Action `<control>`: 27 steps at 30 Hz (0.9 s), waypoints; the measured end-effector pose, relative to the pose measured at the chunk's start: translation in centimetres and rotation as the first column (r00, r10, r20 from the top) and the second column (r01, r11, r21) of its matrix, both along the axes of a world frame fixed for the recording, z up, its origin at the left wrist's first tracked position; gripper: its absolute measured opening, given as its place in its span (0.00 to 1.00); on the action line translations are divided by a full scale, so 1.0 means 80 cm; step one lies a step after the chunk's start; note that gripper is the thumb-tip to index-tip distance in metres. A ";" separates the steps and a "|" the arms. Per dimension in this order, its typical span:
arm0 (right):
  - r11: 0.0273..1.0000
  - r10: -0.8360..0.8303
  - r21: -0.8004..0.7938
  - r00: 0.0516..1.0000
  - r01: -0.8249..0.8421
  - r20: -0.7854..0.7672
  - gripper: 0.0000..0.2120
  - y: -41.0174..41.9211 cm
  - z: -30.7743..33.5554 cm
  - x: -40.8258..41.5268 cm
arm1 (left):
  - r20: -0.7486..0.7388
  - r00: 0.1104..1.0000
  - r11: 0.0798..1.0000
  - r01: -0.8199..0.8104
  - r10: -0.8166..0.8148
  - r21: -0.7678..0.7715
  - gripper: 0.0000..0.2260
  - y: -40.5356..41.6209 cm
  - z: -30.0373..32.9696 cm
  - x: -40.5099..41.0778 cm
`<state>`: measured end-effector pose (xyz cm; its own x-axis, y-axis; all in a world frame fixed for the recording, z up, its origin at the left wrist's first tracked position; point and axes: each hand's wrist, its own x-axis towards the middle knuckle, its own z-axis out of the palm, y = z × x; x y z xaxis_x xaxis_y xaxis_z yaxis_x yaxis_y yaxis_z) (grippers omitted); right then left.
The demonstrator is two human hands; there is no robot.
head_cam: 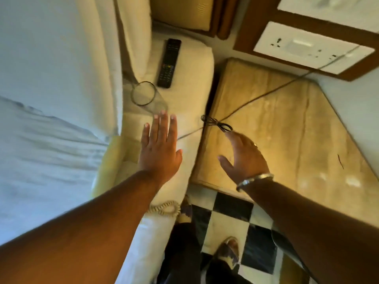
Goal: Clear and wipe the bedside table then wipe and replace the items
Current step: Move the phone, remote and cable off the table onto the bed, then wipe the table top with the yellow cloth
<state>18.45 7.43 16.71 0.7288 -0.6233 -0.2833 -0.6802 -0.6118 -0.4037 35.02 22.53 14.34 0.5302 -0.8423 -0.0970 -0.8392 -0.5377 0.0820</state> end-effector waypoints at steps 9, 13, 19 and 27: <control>0.975 -0.097 0.178 0.978 0.131 -0.185 0.18 0.037 -0.102 -0.226 | -0.156 0.917 0.883 0.397 -0.368 0.252 0.43 -0.104 -0.109 -0.197; 0.932 -0.124 0.293 0.946 0.215 -0.301 0.16 0.068 -0.158 -0.269 | -0.183 0.901 0.849 0.431 -0.392 0.305 0.40 -0.130 -0.158 -0.238; 0.899 -0.101 0.328 0.867 0.289 -0.487 0.32 0.070 -0.241 -0.249 | -0.102 0.874 0.861 0.486 -0.475 0.153 0.38 -0.135 -0.216 -0.230; 0.947 -0.105 0.184 0.793 0.264 -0.600 0.31 0.066 -0.279 -0.202 | -0.084 0.862 0.863 0.505 -0.500 0.038 0.38 -0.133 -0.218 -0.227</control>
<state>2.31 12.71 -5.61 0.2578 -0.5800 -0.7728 -0.9227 -0.3850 -0.0189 16.86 11.88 -3.08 0.0267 -0.9845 -0.1732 -0.9900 -0.0501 0.1319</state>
